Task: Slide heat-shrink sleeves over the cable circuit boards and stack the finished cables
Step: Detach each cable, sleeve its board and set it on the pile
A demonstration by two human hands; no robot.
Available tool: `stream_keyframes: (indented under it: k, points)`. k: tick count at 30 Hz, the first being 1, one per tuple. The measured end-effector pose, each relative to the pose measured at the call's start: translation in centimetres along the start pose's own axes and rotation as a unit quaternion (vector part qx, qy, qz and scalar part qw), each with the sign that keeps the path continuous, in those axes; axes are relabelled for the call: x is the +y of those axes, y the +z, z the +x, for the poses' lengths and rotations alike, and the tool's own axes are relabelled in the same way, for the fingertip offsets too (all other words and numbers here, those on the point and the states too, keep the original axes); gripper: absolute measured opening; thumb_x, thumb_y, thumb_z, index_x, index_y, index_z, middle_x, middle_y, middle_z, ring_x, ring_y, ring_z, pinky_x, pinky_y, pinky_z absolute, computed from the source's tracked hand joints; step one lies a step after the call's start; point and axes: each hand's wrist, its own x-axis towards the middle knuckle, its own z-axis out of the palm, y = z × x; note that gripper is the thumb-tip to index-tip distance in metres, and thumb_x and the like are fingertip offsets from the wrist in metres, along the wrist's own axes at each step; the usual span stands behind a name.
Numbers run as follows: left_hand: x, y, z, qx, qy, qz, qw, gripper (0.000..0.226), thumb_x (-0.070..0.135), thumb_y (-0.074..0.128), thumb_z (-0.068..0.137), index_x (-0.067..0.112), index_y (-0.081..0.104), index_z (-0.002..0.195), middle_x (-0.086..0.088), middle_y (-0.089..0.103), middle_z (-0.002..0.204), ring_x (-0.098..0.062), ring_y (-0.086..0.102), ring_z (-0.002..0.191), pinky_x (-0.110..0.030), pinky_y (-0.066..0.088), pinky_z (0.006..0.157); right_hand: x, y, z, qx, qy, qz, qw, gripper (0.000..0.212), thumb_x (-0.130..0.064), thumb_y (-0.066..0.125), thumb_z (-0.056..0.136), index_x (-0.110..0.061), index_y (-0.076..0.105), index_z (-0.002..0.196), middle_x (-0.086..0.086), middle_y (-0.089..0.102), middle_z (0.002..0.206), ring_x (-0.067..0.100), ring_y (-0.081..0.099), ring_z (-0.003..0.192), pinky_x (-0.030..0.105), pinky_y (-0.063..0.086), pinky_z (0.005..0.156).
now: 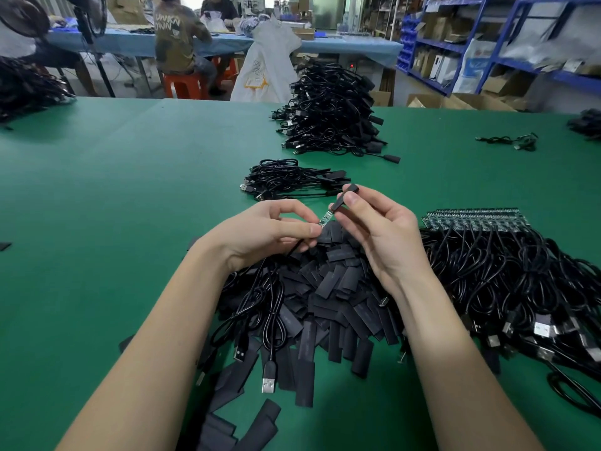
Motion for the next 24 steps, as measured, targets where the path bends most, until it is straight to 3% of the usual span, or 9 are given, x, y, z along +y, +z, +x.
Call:
stream_keyframes:
  k: [12,18,24]
  points:
    - [-0.22,0.27,0.10,-0.018,-0.008,-0.051,0.998,0.017,0.009,0.073,0.074,0.008,0.063,0.087,-0.005,0.067,0.076,-0.011,0.064,0.067,-0.018,0.054,0.064,0.30,0.01,-0.03,0.011,-0.013,0.005,1.000,0.018,-0.001,0.069,0.092,0.000,0.071,0.109,0.005,0.078,0.090,0.016,0.075,0.086,0.021,0.058,0.075]
    - [-0.13,0.43,0.01,-0.017,-0.015,-0.068,0.997,0.017,0.007,0.071,0.075,0.008,0.061,0.088,-0.005,0.066,0.076,-0.011,0.063,0.066,-0.017,0.054,0.063,0.27,0.07,-0.23,0.004,-0.025,-0.027,0.999,0.011,-0.002,0.071,0.090,-0.008,0.075,0.098,0.003,0.078,0.088,0.014,0.075,0.086,0.021,0.059,0.076]
    - [-0.28,0.27,0.08,-0.024,-0.011,-0.072,0.997,0.015,0.007,0.071,0.075,0.009,0.062,0.087,-0.005,0.066,0.076,-0.012,0.063,0.066,-0.018,0.053,0.062,-0.22,-0.37,-0.21,-0.039,0.026,-0.008,0.999,0.010,-0.005,0.068,0.093,-0.008,0.075,0.098,0.003,0.077,0.092,0.013,0.075,0.088,0.022,0.059,0.075]
